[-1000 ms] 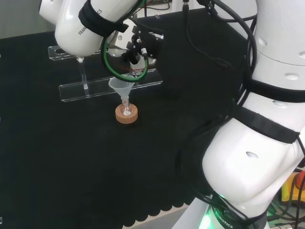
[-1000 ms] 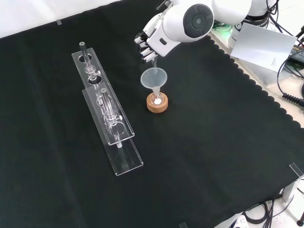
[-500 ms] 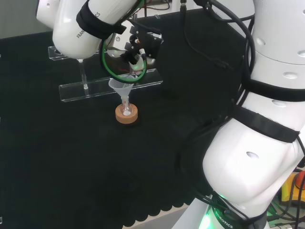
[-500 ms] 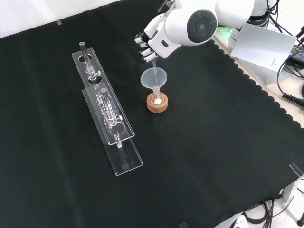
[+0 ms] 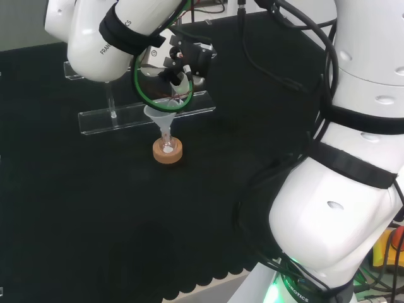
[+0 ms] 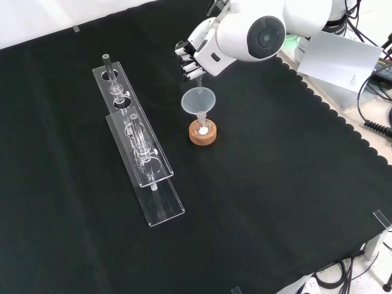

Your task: Pour all the NaCl from the weighing funnel into the round-bottom flask.

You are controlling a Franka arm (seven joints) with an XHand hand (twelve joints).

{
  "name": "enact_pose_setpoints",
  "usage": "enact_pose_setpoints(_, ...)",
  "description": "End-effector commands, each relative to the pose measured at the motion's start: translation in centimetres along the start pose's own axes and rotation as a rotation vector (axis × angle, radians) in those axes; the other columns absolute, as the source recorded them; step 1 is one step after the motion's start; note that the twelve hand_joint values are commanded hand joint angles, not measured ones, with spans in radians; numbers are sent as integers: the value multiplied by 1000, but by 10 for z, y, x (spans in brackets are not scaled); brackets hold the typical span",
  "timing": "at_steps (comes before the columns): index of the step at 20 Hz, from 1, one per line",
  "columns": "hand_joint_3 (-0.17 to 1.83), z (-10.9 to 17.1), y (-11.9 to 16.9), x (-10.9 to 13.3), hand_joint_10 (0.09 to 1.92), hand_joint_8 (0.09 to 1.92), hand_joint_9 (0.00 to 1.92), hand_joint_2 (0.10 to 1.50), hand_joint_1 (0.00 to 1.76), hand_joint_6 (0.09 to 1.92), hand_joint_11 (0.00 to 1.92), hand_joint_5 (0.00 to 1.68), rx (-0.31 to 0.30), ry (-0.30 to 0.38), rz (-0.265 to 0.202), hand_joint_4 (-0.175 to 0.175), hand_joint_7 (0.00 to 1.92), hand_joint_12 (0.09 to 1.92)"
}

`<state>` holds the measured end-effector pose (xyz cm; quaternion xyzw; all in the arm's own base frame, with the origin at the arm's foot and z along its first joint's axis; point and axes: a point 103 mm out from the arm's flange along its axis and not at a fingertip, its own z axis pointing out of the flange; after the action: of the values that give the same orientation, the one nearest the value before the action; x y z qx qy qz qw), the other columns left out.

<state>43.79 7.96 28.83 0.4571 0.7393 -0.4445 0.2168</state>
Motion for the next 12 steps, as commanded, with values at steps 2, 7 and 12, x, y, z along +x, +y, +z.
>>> enact_pose_setpoints(2,225,-3,-1,-1,354,803,1379,938,1280,822,1300,1102,-3,-13,2,-175,1146,693)
enact_pose_setpoints(7,222,-3,0,-1,353,804,1379,940,1280,823,1300,1101,-14,-22,-9,-175,1145,692)
enact_pose_setpoints(12,219,-8,0,0,351,805,1379,941,1280,823,1301,1101,-7,-55,-5,-175,1145,691)
